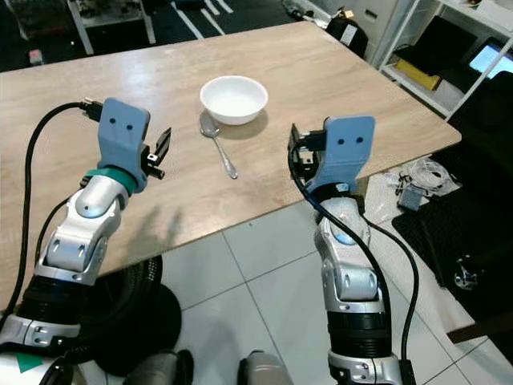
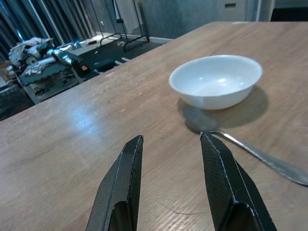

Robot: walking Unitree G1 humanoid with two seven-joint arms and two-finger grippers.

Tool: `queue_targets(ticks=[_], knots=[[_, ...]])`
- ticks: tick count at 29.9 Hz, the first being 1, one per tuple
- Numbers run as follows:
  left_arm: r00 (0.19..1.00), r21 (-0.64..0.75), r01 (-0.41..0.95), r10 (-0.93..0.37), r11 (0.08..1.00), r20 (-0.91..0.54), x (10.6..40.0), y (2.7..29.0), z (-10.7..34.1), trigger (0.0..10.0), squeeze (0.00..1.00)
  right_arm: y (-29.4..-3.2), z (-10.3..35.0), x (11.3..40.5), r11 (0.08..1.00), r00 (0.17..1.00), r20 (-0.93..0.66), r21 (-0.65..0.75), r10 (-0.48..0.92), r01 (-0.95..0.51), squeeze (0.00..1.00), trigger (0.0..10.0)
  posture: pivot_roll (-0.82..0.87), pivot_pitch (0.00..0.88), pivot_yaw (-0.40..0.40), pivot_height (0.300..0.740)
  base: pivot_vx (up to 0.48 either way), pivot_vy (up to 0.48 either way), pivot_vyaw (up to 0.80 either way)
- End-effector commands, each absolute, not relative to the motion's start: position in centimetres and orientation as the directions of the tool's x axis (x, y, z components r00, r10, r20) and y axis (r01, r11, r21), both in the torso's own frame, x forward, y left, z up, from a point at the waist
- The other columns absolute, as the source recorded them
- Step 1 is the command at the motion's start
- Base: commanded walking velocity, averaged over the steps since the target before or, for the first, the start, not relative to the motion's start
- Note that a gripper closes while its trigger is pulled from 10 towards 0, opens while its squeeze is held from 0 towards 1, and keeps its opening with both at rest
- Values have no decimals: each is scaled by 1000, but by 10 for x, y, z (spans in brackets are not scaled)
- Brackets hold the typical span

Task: Setting the table

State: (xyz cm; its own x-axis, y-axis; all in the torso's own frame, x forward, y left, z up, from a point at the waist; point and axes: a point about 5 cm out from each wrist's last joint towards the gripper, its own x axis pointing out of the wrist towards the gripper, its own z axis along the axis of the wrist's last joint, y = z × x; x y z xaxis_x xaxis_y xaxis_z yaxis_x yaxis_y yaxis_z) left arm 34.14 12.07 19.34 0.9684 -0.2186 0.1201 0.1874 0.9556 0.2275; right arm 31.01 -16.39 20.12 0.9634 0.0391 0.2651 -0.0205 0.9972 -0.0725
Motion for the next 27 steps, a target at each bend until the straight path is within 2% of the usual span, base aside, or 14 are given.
queue_targets(ticks=[1, 11, 13, 14, 15, 17, 18, 19, 20, 21, 23, 25, 27], knots=[[970, 224, 190, -218, 956, 106, 341, 121, 191, 10000, 0, -163, 200, 310, 997, 966, 257, -67, 40, -24, 0, 10000, -64, 5, 50, 740, 0, 0, 0], [975, 219, 189, -210, 957, 79, 341, 125, 187, 10000, 0, -157, 191, 316, 990, 980, 181, -126, 83, -61, 0, 10000, -52, 11, 46, 740, 0, 0, 0], [978, 210, 186, -202, 960, 59, 341, 129, 185, 10000, 0, -149, 185, 319, 987, 982, 144, -125, 121, -104, 0, 10000, -51, 15, 48, 740, 0, 0, 0], [983, 200, 168, -179, 965, 36, 341, 138, 181, 10000, 0, -138, 179, 322, 981, 981, 107, -128, 163, -149, 0, 10000, -43, 21, 46, 740, 0, 0, 0], [983, 200, 168, -179, 965, 36, 341, 138, 181, 10000, 0, -138, 179, 322, 981, 981, 107, -128, 163, -149, 0, 10000, -43, 21, 46, 740, 0, 0, 0], [995, 229, 99, -98, 968, -17, 338, 164, 173, 10000, 0, -111, 166, 331, 965, 968, 31, -94, 248, -245, 0, 10000, -2, 44, 33, 740, 0, 0, 0], [995, 229, 99, -98, 968, -17, 338, 164, 173, 10000, 0, -111, 166, 331, 965, 968, 31, -94, 248, -245, 0, 10000, -2, 44, 33, 740, 0, 0, 0], [997, 256, 74, -65, 964, -44, 336, 178, 171, 10000, 0, -100, 161, 335, 960, 963, 5, -79, 269, -268, 0, 10000, 16, 53, 26, 740, 0, 0, 0], [997, 256, 74, -65, 964, -44, 336, 178, 171, 10000, 0, -100, 161, 335, 960, 963, 5, -79, 269, -268, 0, 10000, 16, 53, 26, 740, 0, 0, 0], [993, 316, 93, -66, 944, -94, 333, 198, 168, 10000, 0, -86, 155, 341, 957, 959, -26, -60, 283, -284, 0, 10000, 45, 65, 18, 740, 0, 0, 0], [993, 316, 93, -66, 944, -94, 333, 198, 168, 10000, 0, -86, 155, 341, 957, 959, -26, -60, 283, -284, 0, 10000, 45, 65, 18, 740, 0, 0, 0], [989, 351, 133, -99, 927, -113, 330, 213, 173, 10000, 0, -74, 152, 347, 960, 960, -41, -44, 276, -277, 0, 10000, 88, 86, 14, 740, 0, 0, 0], [987, 363, 146, -112, 921, -112, 329, 217, 177, 10000, 0, -70, 152, 350, 963, 963, -46, -38, 266, -268, 0, 10000, 93, 88, 14, 740, 0, 0, 0]])
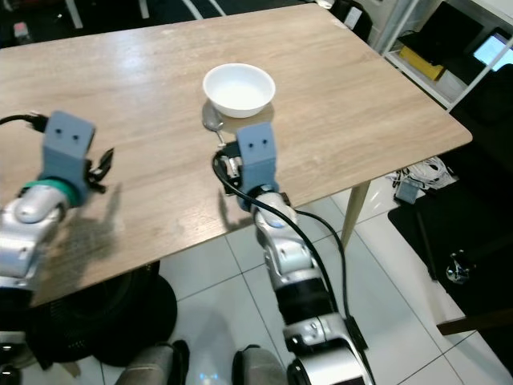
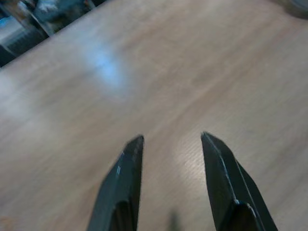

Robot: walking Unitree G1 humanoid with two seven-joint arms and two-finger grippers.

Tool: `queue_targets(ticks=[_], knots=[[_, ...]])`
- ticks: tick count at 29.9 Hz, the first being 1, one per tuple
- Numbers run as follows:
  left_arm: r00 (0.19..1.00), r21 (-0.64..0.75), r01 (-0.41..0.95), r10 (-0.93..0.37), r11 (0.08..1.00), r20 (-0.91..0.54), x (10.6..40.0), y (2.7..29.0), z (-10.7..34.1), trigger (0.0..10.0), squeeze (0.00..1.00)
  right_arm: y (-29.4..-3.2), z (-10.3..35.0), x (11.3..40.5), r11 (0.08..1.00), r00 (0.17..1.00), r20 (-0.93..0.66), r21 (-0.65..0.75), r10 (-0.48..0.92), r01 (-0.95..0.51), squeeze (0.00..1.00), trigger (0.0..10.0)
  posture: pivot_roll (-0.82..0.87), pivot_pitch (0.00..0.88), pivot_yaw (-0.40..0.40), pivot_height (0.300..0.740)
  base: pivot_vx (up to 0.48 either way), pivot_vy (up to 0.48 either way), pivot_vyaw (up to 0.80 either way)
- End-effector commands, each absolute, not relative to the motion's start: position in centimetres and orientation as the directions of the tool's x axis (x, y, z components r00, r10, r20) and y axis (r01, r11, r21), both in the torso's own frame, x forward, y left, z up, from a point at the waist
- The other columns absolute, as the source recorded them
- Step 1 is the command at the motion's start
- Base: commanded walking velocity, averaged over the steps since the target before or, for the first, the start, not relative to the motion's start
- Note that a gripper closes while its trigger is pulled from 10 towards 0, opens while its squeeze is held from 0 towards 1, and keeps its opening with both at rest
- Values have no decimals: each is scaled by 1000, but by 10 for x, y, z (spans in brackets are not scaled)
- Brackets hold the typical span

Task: Setting the table

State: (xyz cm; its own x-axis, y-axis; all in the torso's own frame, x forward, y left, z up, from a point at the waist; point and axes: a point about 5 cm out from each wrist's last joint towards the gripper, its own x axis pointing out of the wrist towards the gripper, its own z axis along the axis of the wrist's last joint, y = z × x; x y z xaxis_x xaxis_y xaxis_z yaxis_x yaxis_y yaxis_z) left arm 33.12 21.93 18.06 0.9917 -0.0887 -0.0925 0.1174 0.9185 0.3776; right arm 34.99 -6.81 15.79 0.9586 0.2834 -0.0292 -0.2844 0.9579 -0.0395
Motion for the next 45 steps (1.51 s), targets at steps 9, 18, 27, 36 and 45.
queue_targets(ticks=[9, 18, 27, 36, 45], knots=[[971, 381, 236, -228, 894, -67, 319, 210, 198, 10000, 0, -69, 152, 363, 984, 982, -65, -24, 176, -177, 0, 10000, 173, 132, 20, 740, 0, 0, 0], [782, 433, 598, -610, 674, -130, 290, 182, 238, 10000, 0, -105, 162, 376, 999, 1000, -24, -32, 10, -11, 0, 10000, 220, 167, 78, 740, 0, 0, 0], [621, 409, 753, -762, 516, -181, 287, 153, 250, 10000, 0, -102, 158, 382, 993, 995, -39, -64, 93, -95, 0, 10000, 236, 186, 110, 740, 0, 0, 0], [581, 410, 780, -790, 472, -196, 287, 144, 257, 10000, 0, -89, 157, 389, 973, 972, -89, -69, 216, -222, 0, 10000, 243, 195, 105, 740, 0, 0, 0], [592, 385, 782, -776, 490, -216, 281, 148, 254, 10000, 0, -83, 148, 393, 958, 945, -236, -123, 227, -261, 0, 3412, 247, 201, 82, 740, 0, 0, 0]])
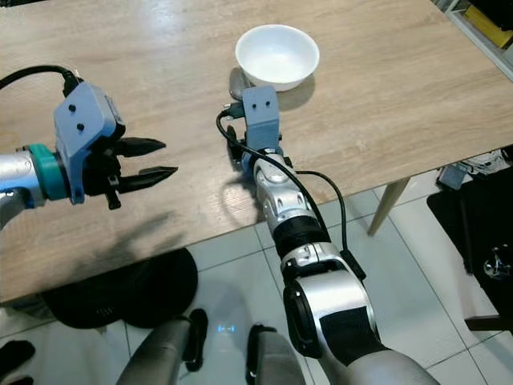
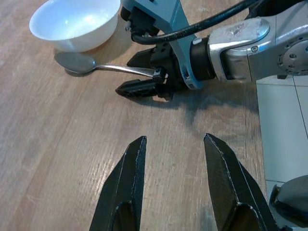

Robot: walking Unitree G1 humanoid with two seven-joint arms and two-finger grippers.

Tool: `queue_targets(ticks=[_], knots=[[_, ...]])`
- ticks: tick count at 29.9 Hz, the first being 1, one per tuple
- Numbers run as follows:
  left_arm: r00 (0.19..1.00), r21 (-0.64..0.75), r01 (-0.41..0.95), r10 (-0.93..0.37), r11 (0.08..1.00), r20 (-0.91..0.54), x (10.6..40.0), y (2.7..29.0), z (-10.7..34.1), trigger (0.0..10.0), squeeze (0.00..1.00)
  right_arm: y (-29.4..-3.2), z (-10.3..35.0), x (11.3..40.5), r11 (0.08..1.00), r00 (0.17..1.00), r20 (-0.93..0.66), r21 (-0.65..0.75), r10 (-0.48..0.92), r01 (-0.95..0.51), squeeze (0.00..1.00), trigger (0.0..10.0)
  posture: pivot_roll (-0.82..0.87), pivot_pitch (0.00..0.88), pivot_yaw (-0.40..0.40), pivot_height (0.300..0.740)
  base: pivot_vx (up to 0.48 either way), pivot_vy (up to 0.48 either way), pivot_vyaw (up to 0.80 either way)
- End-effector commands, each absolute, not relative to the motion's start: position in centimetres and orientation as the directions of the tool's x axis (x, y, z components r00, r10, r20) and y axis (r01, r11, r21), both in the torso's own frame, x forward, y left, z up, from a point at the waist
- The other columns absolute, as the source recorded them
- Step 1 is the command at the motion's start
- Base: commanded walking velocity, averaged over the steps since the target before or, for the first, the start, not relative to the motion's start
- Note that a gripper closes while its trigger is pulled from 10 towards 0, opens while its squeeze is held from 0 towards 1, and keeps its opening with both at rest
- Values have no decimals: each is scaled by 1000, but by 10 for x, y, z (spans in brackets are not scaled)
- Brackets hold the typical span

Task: Setting the table

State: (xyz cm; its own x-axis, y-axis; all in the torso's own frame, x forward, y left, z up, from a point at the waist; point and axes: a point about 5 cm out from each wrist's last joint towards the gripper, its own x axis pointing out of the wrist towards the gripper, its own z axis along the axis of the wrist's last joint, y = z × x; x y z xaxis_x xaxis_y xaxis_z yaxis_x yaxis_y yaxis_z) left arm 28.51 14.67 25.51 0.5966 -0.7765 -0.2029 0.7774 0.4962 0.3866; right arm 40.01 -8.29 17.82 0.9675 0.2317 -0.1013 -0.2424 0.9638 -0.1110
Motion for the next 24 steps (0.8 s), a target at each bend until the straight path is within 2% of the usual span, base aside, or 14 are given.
queue_targets(ticks=[1, 2, 9, 11, 13, 14, 19, 20, 21, 24], knots=[[592, 385, 782, -776, 490, -216, 281, 148, 254, 10000, 0, -83, 148, 393, 958, 945, -236, -123, 227, -261, 0, 3412, 247, 201, 82, 740, 0, 0, 0], [595, 379, 782, -773, 495, -218, 280, 149, 254, 10000, 0, -87, 143, 393, 958, 938, -274, -130, 213, -256, 0, 0, 242, 203, 79, 740, 0, 0, 0], [604, 367, 779, -765, 508, -224, 281, 149, 251, 10000, 0, -104, 134, 392, 959, 929, -327, -160, 174, -236, 0, 0, 230, 207, 79, 740, 0, 0, 0], [610, 359, 777, -760, 518, -223, 283, 147, 248, 10000, 0, -121, 132, 393, 962, 934, -331, -185, 132, -202, 0, 0, 196, 212, 78, 740, 0, 0, 0], [610, 359, 777, -760, 518, -223, 283, 147, 248, 10000, 0, -121, 132, 393, 962, 934, -331, -185, 132, -202, 0, 0, 196, 212, 78, 740, 0, 0, 0], [614, 355, 774, -758, 524, -220, 284, 146, 247, 10000, 0, -132, 133, 393, 964, 940, -326, -200, 102, -174, 0, 0, 196, 212, 78, 740, 0, 0, 0], [617, 353, 772, -756, 529, -218, 284, 145, 247, 10000, 0, -138, 133, 393, 965, 943, -322, -210, 83, -156, 0, 0, 196, 212, 78, 740, 0, 0, 0], [622, 346, 769, -753, 537, -214, 285, 144, 246, 10000, 0, -154, 133, 392, 969, 950, -309, -214, 52, -123, 0, 0, 181, 212, 72, 740, 0, 0, 0], [622, 346, 769, -753, 537, -214, 285, 144, 246, 10000, 0, -154, 133, 392, 969, 950, -309, -214, 52, -123, 0, 0, 181, 212, 72, 740, 0, 0, 0], [633, 335, 763, -746, 554, -207, 285, 142, 243, 10000, 0, -176, 138, 384, 976, 968, -245, -194, 47, -97, 0, 0, 165, 214, 65, 740, 0, 0, 0]])
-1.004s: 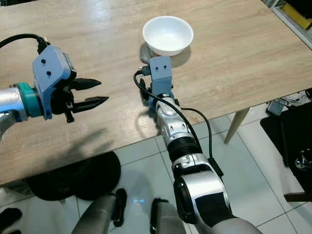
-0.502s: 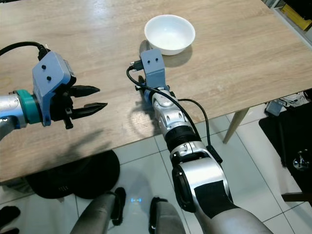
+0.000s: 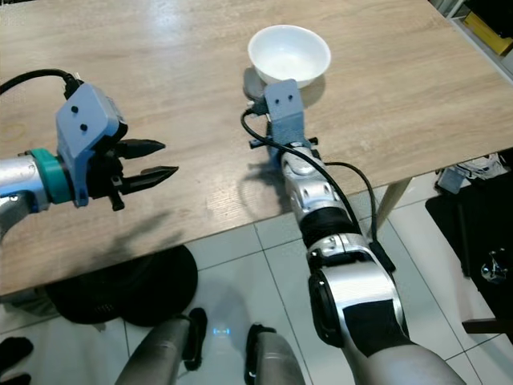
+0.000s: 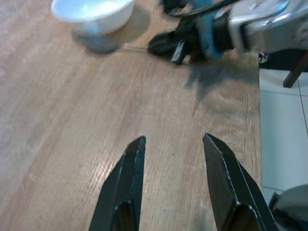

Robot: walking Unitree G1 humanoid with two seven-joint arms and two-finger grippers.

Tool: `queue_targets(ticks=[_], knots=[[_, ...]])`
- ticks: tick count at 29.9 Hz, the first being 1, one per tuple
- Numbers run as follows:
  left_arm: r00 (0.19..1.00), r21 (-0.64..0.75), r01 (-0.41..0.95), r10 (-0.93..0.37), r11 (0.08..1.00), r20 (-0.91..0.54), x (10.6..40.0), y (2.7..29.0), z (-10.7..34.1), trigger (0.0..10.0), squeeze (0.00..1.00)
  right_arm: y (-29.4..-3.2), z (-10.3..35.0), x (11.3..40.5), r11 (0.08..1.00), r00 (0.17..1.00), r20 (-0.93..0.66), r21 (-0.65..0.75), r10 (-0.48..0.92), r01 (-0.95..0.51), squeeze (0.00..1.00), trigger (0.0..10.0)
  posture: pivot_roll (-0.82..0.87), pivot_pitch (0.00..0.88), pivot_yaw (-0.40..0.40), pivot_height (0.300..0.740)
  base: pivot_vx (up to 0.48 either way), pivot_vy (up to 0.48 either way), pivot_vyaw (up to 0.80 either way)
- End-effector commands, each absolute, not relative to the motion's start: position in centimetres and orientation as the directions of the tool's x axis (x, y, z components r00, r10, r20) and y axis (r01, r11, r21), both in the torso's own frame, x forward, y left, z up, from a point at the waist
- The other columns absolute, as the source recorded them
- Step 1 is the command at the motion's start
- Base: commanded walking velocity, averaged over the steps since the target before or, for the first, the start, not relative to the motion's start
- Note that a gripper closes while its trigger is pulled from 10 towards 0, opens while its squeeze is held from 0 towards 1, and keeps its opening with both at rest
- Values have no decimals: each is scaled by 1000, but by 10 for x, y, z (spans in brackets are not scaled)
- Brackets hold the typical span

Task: Setting the table

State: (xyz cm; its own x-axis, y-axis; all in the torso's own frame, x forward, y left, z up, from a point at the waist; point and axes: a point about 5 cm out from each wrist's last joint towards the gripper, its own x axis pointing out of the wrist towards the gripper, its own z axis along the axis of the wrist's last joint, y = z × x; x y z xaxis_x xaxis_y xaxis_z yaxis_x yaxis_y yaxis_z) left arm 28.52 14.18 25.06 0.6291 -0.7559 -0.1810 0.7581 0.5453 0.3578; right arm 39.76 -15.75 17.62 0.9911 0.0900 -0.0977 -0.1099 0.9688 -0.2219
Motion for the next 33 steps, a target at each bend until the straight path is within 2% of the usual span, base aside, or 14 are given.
queue_targets(ticks=[1, 2, 3, 5, 8, 12, 14, 19, 22, 27, 28, 29, 30, 33], knots=[[633, 335, 763, -746, 554, -207, 285, 142, 243, 10000, 0, -176, 138, 384, 976, 968, -245, -194, 47, -97, 0, 0, 165, 214, 65, 740, 0, 0, 0], [638, 328, 759, -743, 562, -203, 285, 141, 241, 10000, 0, -183, 141, 373, 972, 973, -208, -186, 104, -144, 0, 2784, 158, 215, 60, 740, 0, 0, 0], [643, 321, 756, -740, 570, -200, 285, 141, 239, 10000, 0, -187, 144, 358, 960, 965, -184, -176, 185, -217, 0, 10000, 158, 215, 60, 740, 0, 0, 0], [643, 321, 756, -740, 570, -200, 285, 141, 239, 10000, 0, -187, 144, 358, 960, 965, -184, -176, 185, -217, 0, 10000, 158, 215, 60, 740, 0, 0, 0], [650, 310, 752, -735, 582, -195, 285, 140, 236, 10000, 0, -191, 148, 325, 920, 931, -170, -171, 324, -352, 0, 10000, 137, 217, 53, 740, 0, 0, 0], [655, 302, 748, -731, 591, -193, 287, 139, 233, 10000, 0, -200, 156, 291, 882, 894, -148, -163, 422, -443, 0, 10000, 116, 218, 50, 740, 0, 0, 0], [656, 299, 747, -730, 593, -192, 287, 138, 232, 10000, 0, -202, 159, 287, 884, 897, -139, -160, 420, -439, 0, 10000, 109, 215, 52, 740, 0, 0, 0], [661, 296, 743, -727, 601, -185, 291, 135, 231, 10000, 0, -200, 175, 303, 954, 964, -2, -141, 267, -264, 0, 10000, 113, 206, 56, 740, 0, 0, 0], [662, 295, 742, -727, 601, -184, 291, 135, 231, 10000, 0, -197, 179, 306, 959, 966, 29, -135, 257, -251, 0, 10000, 113, 206, 56, 740, 0, 0, 0], [671, 301, 734, -718, 609, -182, 292, 136, 232, 10000, 0, -166, 203, 330, 970, 958, 156, -82, 239, -229, 0, 10000, 133, 202, 61, 740, 0, 0, 0], [673, 302, 732, -718, 611, -180, 292, 136, 233, 10000, 0, -160, 203, 334, 969, 959, 148, -81, 243, -233, 325, 10000, 133, 202, 61, 740, 0, 0, 0], [673, 302, 732, -718, 611, -180, 292, 136, 233, 10000, 0, -160, 203, 334, 969, 959, 148, -81, 243, -233, 325, 10000, 133, 202, 61, 740, 0, 0, 0], [674, 303, 731, -718, 611, -176, 292, 135, 234, 10000, 0, -155, 199, 340, 968, 962, 121, -89, 245, -235, 1000, 10000, 137, 202, 61, 740, 0, 0, 0], [669, 304, 734, -722, 607, -174, 292, 132, 236, 10000, 0, -149, 192, 350, 969, 970, 66, -107, 232, -225, 1000, 10000, 137, 202, 61, 740, 0, 0, 0]])
